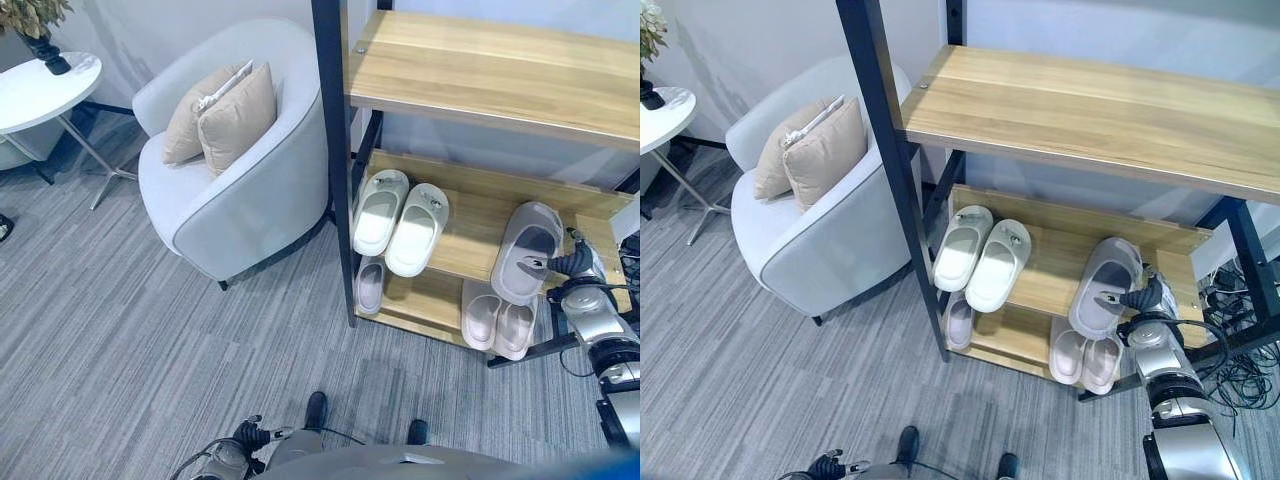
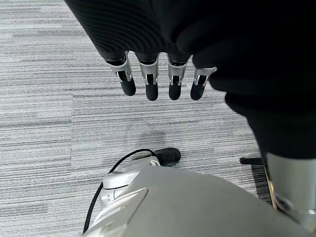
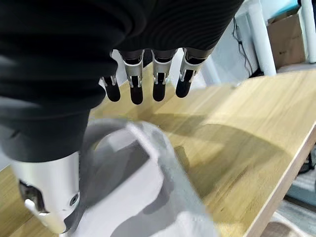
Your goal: Arrange the slippers neatly on the shoe rack.
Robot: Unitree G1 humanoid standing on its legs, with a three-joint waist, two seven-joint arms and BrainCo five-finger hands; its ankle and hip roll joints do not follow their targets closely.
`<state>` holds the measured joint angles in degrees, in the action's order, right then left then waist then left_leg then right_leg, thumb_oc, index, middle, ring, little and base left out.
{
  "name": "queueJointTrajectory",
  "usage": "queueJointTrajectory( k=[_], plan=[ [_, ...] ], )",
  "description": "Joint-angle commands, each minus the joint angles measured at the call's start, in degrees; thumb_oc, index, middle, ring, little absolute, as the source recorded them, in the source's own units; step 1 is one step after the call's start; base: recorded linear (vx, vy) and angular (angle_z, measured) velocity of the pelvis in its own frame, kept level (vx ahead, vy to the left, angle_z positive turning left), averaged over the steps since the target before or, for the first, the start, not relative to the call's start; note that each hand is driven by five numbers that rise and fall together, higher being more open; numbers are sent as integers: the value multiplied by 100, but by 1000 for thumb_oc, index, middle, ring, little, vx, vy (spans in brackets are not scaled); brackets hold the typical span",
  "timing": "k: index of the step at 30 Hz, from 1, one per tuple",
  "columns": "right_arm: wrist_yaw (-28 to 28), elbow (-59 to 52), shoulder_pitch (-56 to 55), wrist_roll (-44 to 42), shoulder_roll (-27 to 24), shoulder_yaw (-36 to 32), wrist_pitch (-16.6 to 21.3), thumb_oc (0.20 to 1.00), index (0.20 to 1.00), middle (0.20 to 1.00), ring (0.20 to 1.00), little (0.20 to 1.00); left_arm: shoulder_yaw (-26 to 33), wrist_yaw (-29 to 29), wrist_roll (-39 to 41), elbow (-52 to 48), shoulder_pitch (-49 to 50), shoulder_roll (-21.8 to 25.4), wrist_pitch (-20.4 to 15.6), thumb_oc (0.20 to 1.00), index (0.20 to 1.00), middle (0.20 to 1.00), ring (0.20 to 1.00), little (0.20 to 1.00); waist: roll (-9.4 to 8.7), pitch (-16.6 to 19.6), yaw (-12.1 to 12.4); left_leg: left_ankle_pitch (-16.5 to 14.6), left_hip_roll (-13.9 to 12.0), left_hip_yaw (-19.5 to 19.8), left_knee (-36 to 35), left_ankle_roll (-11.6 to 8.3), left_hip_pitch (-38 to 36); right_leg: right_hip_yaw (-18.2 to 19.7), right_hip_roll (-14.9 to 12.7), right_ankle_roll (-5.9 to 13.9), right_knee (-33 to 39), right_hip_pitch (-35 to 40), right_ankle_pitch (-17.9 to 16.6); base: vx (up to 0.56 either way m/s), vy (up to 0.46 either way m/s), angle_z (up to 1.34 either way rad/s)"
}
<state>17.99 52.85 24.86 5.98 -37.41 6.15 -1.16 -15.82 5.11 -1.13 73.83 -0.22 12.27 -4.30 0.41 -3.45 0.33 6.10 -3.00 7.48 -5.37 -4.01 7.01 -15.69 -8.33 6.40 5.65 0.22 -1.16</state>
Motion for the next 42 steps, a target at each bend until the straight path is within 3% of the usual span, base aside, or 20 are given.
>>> queueJointTrajectory(
  k=[1, 42],
  plan=[
    [90, -35, 320, 162, -282, 86, 67, 1000, 1000, 1000, 1000, 1000, -226, -8, 1, 538, -321, 98, -18, 1000, 1000, 1000, 1000, 1000, -224, -28, 64, -695, 110, -116, 37, 24, -168, -36, -168, 241, -65, 151, 141, 0, 0, 0],
    [-165, 1454, 1428, 321, -670, 801, -26, 1000, 1000, 1000, 1000, 1000, -344, -80, 120, 490, -376, 257, -112, 1000, 1000, 1000, 1000, 1000, -203, -241, 153, -616, 217, -110, 37, 64, 57, -47, -267, 311, -65, -50, 21, 0, 0, 0]
  ],
)
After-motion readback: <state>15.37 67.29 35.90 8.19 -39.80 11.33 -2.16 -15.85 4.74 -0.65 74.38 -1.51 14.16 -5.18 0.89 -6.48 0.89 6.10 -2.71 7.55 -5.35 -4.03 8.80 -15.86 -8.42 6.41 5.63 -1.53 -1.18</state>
